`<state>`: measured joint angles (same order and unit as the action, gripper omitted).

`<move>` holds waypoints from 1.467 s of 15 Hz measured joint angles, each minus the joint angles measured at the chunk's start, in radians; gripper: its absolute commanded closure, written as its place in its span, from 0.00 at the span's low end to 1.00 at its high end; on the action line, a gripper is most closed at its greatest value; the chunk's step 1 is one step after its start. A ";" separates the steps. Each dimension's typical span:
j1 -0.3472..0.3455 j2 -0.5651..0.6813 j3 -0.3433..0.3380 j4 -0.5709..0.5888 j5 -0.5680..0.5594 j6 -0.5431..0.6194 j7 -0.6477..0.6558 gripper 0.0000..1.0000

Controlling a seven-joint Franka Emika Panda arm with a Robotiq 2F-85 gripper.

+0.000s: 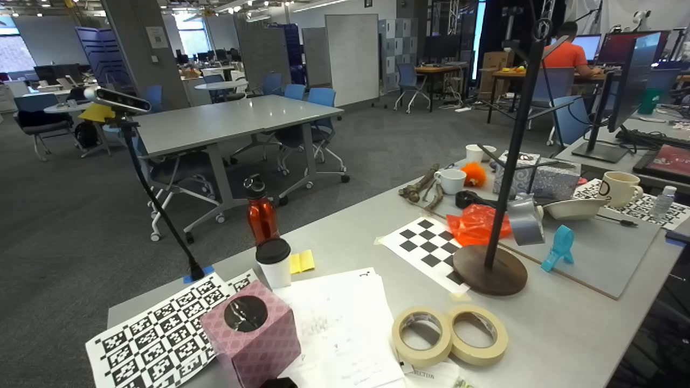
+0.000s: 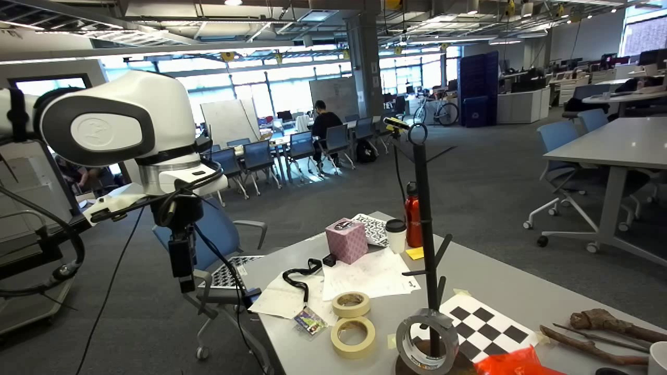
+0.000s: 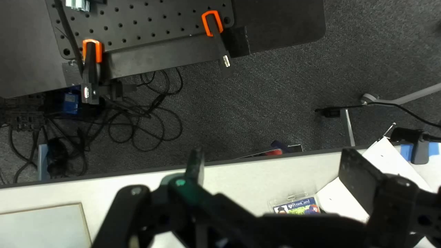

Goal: Pick up the grey tape from the holder and put it on the table. Pick up the two tapes from the table and put them on the holder.

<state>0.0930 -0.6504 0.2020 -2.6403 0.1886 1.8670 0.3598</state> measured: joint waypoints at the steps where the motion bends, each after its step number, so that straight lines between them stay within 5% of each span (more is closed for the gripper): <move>1: 0.000 0.000 0.000 0.000 0.000 0.000 0.000 0.00; 14: -0.008 0.019 -0.005 0.000 -0.006 0.035 -0.001 0.00; 22: -0.053 0.173 -0.003 0.000 -0.046 0.337 0.051 0.00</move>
<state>0.0399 -0.4772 0.1987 -2.6401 0.1421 2.2044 0.4110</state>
